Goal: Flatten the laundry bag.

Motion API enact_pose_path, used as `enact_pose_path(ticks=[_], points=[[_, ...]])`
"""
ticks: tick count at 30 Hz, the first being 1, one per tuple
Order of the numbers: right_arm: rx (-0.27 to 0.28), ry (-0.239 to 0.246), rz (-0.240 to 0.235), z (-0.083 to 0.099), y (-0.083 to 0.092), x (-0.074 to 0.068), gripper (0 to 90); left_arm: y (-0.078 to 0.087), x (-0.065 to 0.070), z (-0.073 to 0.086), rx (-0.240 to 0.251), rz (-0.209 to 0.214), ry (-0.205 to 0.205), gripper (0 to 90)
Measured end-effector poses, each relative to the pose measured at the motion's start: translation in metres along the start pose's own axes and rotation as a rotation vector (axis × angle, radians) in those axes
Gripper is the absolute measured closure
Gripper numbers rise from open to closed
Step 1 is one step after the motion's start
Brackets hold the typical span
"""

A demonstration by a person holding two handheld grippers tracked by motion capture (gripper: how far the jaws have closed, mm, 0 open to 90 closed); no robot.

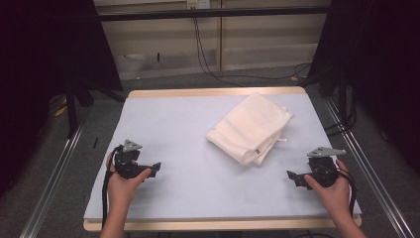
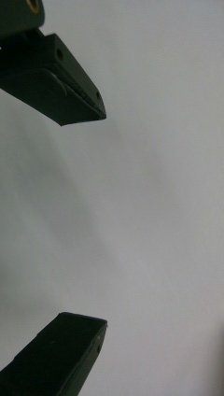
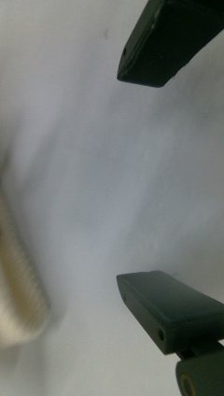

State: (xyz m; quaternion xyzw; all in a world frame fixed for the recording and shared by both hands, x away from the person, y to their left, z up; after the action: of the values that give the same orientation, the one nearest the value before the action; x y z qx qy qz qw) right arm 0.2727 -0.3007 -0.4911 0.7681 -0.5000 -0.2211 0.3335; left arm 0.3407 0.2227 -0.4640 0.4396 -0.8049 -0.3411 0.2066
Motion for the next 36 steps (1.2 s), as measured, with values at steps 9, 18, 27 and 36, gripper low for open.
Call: enact_pose_path(ticks=[9,18,27,36], points=[[-0.006,0.012,-0.049,-0.005,0.005,-0.013,2.2,-0.002,0.018,-0.013,0.005,0.048,-0.019,4.0],[-0.018,0.040,-0.079,-0.009,0.000,-0.024,1.7,-0.015,0.043,-0.026,-0.040,0.095,-0.067,3.3],[-0.025,0.048,-0.103,-0.011,-0.006,-0.031,1.3,-0.033,0.077,-0.045,-0.044,0.160,-0.108,3.0],[-0.006,0.060,-0.122,-0.019,-0.010,-0.039,1.3,-0.041,0.100,-0.061,-0.056,0.199,-0.159,2.8]])
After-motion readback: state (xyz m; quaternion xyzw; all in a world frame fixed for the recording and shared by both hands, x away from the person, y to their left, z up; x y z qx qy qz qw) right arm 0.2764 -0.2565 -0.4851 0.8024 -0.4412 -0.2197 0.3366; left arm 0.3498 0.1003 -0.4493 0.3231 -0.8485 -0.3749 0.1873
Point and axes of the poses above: each handheld gripper's, and its own axes: y roughly backward along the jaws, z roughly out of its underside, x roughly to its right, the point moved 3 cm from there along -y, roughly forward along the jaws, and after that the axes turned 2 degrees about -x, right-handed, at the moved point
